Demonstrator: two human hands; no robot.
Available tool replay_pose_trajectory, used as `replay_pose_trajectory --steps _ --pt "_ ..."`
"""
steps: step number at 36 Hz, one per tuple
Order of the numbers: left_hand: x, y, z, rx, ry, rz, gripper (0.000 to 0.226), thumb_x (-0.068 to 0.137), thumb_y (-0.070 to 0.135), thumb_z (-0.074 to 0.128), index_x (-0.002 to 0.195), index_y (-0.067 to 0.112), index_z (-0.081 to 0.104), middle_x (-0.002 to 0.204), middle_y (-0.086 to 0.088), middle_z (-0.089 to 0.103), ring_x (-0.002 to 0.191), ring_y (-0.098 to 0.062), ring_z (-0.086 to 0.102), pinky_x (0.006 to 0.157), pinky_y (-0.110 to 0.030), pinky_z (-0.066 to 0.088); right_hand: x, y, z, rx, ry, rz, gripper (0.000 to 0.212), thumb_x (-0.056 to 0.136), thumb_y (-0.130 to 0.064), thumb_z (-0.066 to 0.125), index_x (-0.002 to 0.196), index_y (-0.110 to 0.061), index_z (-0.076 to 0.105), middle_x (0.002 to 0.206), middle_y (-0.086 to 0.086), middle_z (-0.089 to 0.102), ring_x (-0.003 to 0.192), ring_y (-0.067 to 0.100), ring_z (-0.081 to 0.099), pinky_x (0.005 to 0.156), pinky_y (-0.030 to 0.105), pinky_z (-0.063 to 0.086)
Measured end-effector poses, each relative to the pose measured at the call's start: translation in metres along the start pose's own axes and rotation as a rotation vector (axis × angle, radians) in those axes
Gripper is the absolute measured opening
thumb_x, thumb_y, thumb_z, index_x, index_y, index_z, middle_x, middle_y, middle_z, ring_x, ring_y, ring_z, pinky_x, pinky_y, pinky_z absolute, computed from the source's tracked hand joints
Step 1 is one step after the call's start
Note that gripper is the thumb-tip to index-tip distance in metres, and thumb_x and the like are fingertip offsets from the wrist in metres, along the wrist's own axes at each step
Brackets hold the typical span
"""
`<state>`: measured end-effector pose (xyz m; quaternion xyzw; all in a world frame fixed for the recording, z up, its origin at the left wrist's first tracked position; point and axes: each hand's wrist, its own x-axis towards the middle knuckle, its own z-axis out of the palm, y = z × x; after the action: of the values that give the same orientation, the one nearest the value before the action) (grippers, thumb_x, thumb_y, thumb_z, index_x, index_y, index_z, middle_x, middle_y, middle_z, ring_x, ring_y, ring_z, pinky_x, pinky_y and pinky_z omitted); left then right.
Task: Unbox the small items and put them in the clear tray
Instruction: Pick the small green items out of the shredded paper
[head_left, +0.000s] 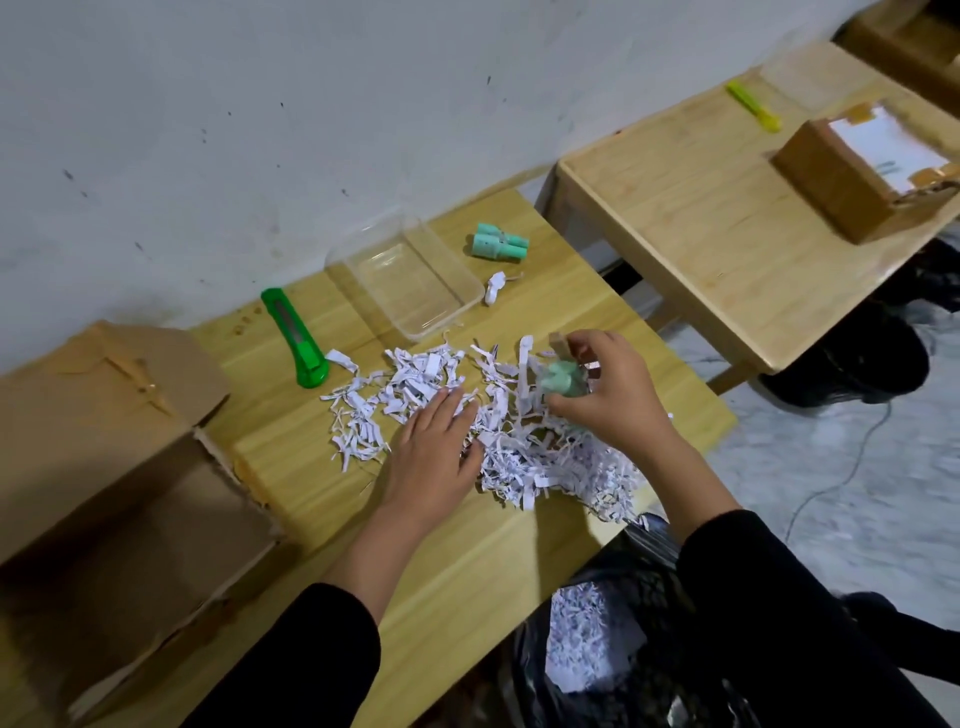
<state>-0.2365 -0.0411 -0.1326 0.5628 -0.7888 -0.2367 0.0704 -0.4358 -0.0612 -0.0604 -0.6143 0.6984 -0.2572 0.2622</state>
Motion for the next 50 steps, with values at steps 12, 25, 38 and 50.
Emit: replay_pose_trajectory --steps 12,25,38,50 --pt "-0.001 0.002 0.001 0.009 0.004 -0.014 0.051 0.098 0.036 0.033 0.147 0.025 0.025 0.157 0.007 0.012 0.145 -0.009 0.003 0.117 -0.030 0.004 -0.021 0.009 0.007 0.243 0.096 0.087 0.053 0.061 -0.014 0.083 0.100 -0.018 0.047 0.105 0.005 0.055 0.096 0.015 0.057 0.067 0.009 0.048" --pt "0.000 0.000 0.004 0.026 -0.002 -0.012 0.052 0.097 0.037 0.033 0.147 0.024 0.025 0.157 0.007 0.013 0.145 -0.011 0.004 0.117 -0.033 0.008 -0.046 0.044 -0.003 -0.156 -0.029 0.050 0.059 0.065 -0.024 0.082 0.116 -0.013 0.055 0.110 0.004 0.057 0.101 0.017 0.048 0.082 0.024 0.035" --pt "-0.001 0.003 0.002 0.028 0.011 -0.003 0.051 0.098 0.035 0.035 0.146 0.022 0.026 0.157 0.003 0.016 0.145 -0.013 0.007 0.117 -0.034 0.009 -0.047 0.017 -0.023 0.220 0.274 0.108 0.042 0.063 -0.017 0.082 0.099 -0.023 0.061 0.094 -0.007 0.063 0.085 0.007 0.058 0.072 0.011 0.045" --pt "0.005 0.006 -0.008 0.024 0.022 -0.037 0.049 0.094 0.035 0.043 0.141 0.024 0.038 0.155 0.006 0.024 0.144 -0.011 0.014 0.114 -0.033 0.015 0.035 0.015 -0.001 0.367 0.391 0.249 0.041 0.070 -0.019 0.078 0.107 -0.014 0.061 0.103 -0.002 0.063 0.093 0.012 0.058 0.081 0.025 0.049"
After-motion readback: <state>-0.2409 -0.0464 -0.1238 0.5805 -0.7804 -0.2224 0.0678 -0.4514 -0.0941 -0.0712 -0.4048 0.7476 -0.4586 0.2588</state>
